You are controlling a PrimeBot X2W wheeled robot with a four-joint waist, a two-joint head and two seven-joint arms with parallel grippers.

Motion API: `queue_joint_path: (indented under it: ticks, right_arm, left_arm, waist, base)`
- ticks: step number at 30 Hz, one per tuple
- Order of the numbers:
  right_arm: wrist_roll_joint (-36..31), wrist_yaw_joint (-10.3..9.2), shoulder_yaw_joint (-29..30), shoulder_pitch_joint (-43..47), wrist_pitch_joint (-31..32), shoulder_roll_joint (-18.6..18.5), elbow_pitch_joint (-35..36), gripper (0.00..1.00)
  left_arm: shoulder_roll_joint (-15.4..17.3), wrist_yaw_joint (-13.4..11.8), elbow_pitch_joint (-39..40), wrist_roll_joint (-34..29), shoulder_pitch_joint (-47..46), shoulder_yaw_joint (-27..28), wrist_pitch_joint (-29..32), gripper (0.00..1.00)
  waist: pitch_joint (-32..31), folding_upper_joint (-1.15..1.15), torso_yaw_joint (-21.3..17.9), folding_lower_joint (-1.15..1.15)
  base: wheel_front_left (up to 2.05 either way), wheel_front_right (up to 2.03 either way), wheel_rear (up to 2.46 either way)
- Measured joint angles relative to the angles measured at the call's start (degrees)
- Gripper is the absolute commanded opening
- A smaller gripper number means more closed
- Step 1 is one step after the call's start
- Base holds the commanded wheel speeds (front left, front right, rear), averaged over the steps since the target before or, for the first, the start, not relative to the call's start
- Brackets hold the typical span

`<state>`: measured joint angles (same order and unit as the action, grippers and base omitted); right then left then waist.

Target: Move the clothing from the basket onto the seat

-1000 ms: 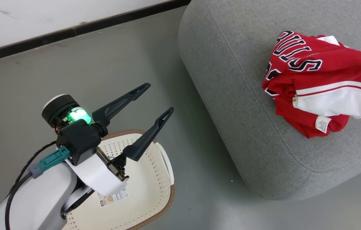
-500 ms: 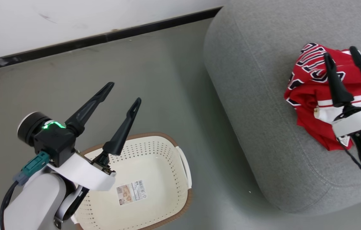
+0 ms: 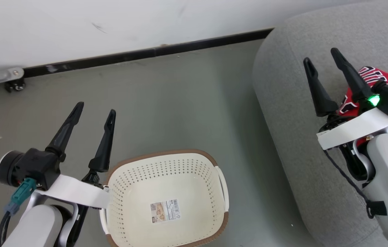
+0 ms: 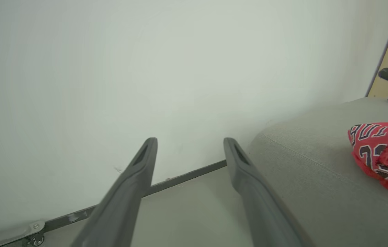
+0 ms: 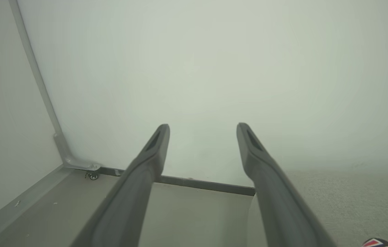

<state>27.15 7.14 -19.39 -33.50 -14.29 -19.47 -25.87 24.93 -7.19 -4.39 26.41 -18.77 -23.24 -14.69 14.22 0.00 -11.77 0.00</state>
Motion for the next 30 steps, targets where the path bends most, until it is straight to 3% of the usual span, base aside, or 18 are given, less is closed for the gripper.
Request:
queue_joint_path:
  ticks: [9,30]
  right_arm:
    - [-4.46,0.0,1.11,3.43,0.0,4.28,-1.52,1.0]
    - [-10.57,0.0,6.09,17.2,0.0,12.4,-3.45,1.0]
  left_arm:
    - [-2.15,-2.94,-0.01,-2.43,4.69,2.57,0.0,1.0]
    - [-8.02,-6.46,-1.3,-5.17,13.93,5.19,0.0,1.0]
  waist:
    - [-3.35,0.0,3.51,0.0]
    - [-11.99,0.0,9.15,0.0]
  base:
    - [0.0,0.0,0.0]
    - [0.0,0.0,0.0]
